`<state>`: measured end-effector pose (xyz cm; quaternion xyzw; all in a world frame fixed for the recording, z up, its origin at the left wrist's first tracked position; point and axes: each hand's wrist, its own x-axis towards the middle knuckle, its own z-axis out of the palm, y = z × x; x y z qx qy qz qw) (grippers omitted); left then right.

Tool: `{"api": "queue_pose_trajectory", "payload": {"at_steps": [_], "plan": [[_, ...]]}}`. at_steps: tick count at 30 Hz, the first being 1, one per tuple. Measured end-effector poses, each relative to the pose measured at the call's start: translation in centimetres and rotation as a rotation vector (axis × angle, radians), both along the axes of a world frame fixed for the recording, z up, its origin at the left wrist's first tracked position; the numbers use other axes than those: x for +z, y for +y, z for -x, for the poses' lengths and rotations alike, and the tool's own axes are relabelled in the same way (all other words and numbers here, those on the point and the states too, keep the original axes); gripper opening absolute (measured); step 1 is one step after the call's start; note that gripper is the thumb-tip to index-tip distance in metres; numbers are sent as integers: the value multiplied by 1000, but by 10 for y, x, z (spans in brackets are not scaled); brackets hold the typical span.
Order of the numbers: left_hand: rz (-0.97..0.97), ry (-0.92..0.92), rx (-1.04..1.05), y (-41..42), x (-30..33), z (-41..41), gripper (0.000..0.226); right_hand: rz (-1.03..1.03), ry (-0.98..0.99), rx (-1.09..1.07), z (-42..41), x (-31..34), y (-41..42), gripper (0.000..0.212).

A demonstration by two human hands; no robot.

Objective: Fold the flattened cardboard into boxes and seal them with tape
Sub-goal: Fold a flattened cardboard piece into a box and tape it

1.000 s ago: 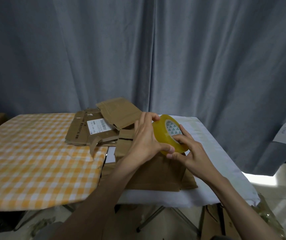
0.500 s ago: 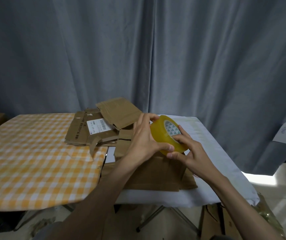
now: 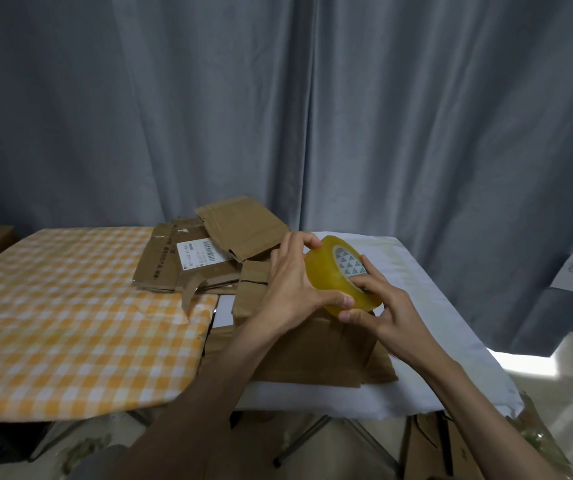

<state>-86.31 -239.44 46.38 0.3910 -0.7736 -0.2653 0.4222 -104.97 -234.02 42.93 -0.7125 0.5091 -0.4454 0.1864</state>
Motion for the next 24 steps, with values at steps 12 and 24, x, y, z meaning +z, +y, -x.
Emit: {"api": "queue_pose_trajectory", "payload": {"at_steps": [12,24], "plan": [[30,66,14,5,-3,-2,86,8,-13,-5,0,3,-2,44],[20,141,20,1,13,-18,18,-25,27,22,7,3,1,47]]}}
